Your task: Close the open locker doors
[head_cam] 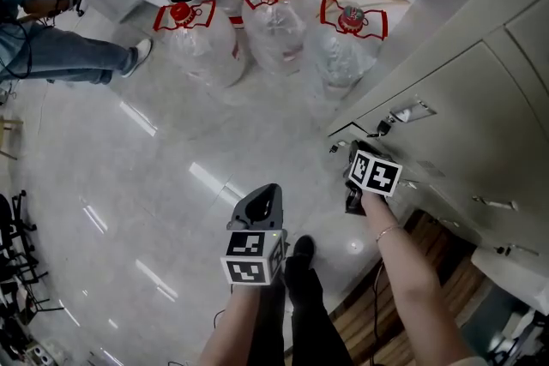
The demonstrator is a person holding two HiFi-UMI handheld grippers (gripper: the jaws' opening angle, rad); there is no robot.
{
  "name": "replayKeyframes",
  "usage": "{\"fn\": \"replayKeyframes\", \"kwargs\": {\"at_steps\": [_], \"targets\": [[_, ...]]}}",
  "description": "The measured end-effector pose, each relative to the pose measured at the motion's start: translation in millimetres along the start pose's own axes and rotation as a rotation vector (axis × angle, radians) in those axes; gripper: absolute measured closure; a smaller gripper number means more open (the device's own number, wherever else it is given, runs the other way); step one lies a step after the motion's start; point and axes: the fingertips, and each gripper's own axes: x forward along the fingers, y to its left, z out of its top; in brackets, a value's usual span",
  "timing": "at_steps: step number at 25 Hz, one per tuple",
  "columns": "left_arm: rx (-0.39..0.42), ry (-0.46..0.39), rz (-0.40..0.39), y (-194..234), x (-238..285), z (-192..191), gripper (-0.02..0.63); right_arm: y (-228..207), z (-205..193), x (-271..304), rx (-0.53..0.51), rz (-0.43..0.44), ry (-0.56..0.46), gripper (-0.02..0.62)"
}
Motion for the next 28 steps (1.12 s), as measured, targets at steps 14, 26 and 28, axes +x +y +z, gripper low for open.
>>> {"fn": "replayKeyframes", "kwargs": {"at_steps": [14,26,28], "targets": [[0.014,0.016,-0.02,-3,-8,1,0.586,-1,18,-11,-0.041,-0.012,-0.033,0.541],[0.081,-0.02,-0.045,-16,-79,19,0.586,52,5,-135,-0.033,0.072,-0.134,0.586],[0.092,-0.037,-0.042,-16,-94,23,0.586,63,6,-164,-0.033,0.081,-0.162,0.591]]}}
